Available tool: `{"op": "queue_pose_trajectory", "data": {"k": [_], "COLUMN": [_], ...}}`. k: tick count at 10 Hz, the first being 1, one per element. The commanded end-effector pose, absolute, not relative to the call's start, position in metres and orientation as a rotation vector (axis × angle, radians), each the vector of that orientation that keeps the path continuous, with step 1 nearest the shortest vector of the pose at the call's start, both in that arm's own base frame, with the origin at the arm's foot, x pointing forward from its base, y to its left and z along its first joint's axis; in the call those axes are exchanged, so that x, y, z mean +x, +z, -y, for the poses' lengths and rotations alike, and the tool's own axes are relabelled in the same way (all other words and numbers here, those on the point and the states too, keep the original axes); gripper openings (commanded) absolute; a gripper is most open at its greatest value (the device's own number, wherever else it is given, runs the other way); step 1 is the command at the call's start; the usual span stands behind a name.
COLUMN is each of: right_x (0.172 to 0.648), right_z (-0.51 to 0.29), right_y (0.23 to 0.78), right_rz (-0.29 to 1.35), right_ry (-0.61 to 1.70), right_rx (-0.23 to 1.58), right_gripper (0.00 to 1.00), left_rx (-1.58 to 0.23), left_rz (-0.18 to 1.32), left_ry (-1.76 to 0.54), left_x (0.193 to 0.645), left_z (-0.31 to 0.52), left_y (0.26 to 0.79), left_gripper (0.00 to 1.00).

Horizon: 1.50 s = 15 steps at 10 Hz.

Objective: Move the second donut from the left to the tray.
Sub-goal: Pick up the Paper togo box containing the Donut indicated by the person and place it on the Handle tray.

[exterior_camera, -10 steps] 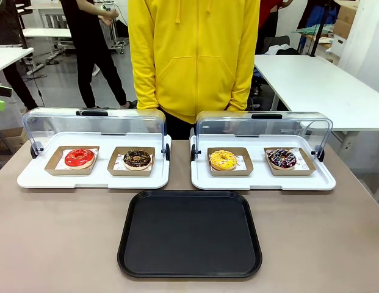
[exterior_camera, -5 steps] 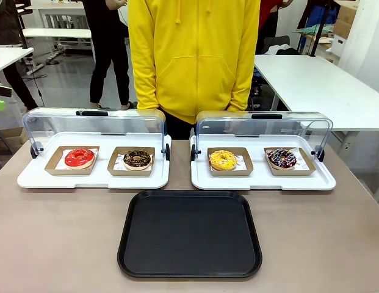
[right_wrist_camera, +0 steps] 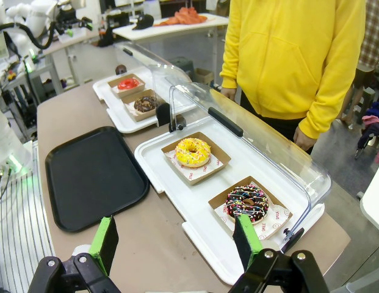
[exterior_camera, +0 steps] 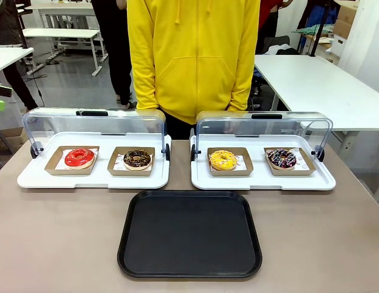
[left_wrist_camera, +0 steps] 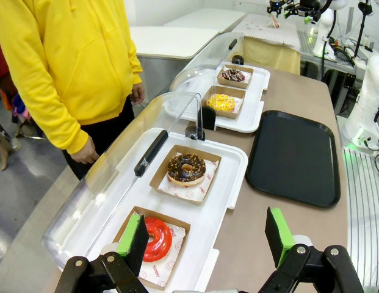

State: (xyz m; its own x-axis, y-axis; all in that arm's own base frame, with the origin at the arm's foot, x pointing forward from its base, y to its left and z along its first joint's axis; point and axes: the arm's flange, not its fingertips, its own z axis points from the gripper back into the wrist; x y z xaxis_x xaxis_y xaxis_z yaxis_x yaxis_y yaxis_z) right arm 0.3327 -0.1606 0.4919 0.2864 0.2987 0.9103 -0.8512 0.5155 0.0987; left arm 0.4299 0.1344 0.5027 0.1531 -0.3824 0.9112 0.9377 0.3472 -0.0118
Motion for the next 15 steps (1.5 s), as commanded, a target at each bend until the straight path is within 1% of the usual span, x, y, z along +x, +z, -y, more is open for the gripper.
{"op": "queue_pose_trajectory", "data": {"k": [1,15], "right_x": [0.3375,0.3375], "right_z": [0.1611,0.1611], "right_y": [0.4935,0.4935], "right_rz": [1.035,1.035], "right_ry": [0.862,0.862], "right_rx": [0.665,0.665], "right_gripper": [1.0,1.0], "left_rx": [-0.716,-0.716], "left_rz": [1.004,1.004], "left_ry": [-1.071,-1.071], "left_x": [0.4299,0.4299], "left_z": [-0.1342,-0.1342], "left_y": [0.5037,0.5037], "left_gripper": [1.0,1.0]}}
